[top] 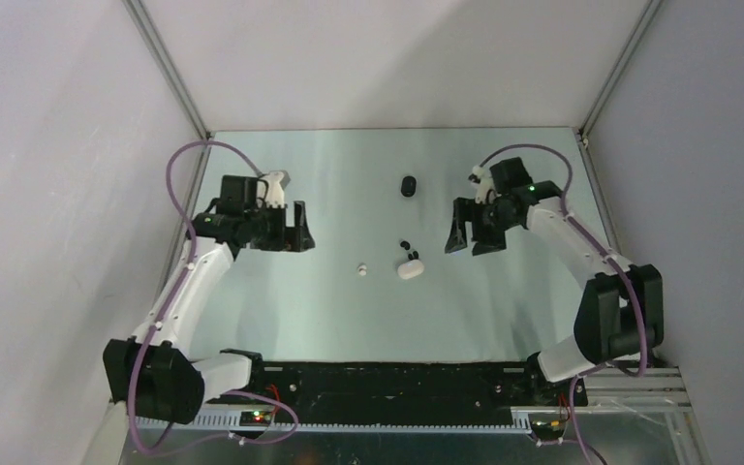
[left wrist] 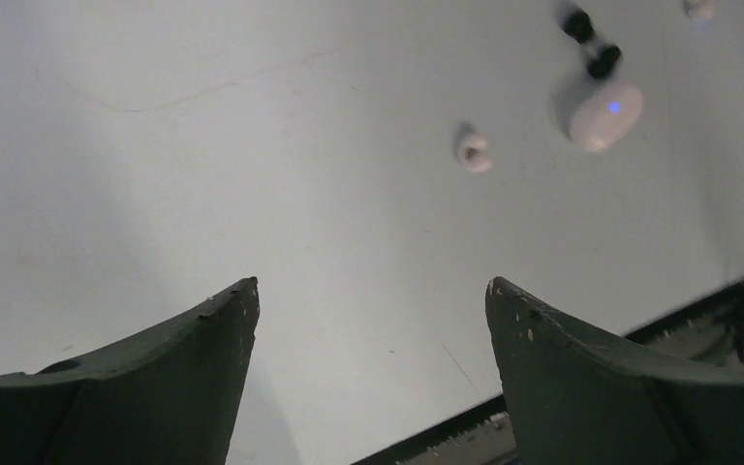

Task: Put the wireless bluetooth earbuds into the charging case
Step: Pick up the charging case at the center of the board.

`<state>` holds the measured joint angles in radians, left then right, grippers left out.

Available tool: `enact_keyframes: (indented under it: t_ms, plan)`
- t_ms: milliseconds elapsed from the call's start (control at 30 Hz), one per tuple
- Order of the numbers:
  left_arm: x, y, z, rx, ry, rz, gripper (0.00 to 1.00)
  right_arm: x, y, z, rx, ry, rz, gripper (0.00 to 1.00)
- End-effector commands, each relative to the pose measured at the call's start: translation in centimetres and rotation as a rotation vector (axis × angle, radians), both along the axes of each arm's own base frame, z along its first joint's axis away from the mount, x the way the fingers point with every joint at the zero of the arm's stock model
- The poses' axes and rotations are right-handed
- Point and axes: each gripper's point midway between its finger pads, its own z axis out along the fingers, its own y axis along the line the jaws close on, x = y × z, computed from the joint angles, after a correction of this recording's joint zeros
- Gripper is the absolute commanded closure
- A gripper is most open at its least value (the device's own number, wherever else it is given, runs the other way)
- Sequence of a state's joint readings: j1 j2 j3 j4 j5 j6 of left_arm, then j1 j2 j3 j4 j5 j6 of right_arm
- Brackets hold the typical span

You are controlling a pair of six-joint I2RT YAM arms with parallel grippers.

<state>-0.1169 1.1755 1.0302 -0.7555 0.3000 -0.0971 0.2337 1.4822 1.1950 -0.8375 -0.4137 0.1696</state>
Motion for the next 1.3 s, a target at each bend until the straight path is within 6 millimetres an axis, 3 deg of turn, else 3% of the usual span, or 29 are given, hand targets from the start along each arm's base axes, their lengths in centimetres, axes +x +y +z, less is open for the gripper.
enact_keyframes:
  t_ms: [0, 100, 233, 300, 467, 600, 833, 1100, 1267]
  plan:
    - [-1.0, -4.9, -0.1, -0.082, 0.005, -0.175, 0.10, -0.9, 3.6, -0.4, 0.087, 0.063, 0.048, 0.24]
    - [-1.7, -7.0, -0.2, -0.070, 0.000, -0.269, 0.09, -2.0, 5.9, -0.8, 0.129, 0.116, 0.089, 0.26]
    - [-1.5, -6.8, 0.1, -0.039, -0.017, -0.254, 0.08, -3.5, 8.2, -2.8, 0.106, 0.211, 0.110, 0.28]
    - [-1.3, -6.0, 0.2, -0.004, -0.043, -0.245, 0.07, -3.7, 8.1, -4.3, 0.023, 0.245, 0.069, 0.26]
    - [-0.4, -2.9, 0.6, 0.059, -0.088, -0.146, 0.05, -2.7, 9.4, -5.9, -0.013, 0.357, -0.065, 0.25]
    - [-0.9, -1.2, 0.8, 0.040, -0.104, -0.077, 0.04, -1.1, 11.2, -7.1, -0.004, 0.395, -0.140, 0.26]
    - [-2.2, -0.5, 0.7, -0.004, -0.102, -0.024, 0.04, 0.6, 14.5, -8.5, -0.016, 0.393, -0.153, 0.23]
    - [-2.0, 0.9, 1.3, -0.035, -0.105, 0.059, 0.05, 1.2, 12.7, -11.1, -0.194, 0.385, -0.234, 0.36]
    - [-2.1, 0.9, 1.0, -0.048, -0.092, 0.067, 0.05, 1.9, 10.9, -12.1, -0.275, 0.345, -0.251, 0.37]
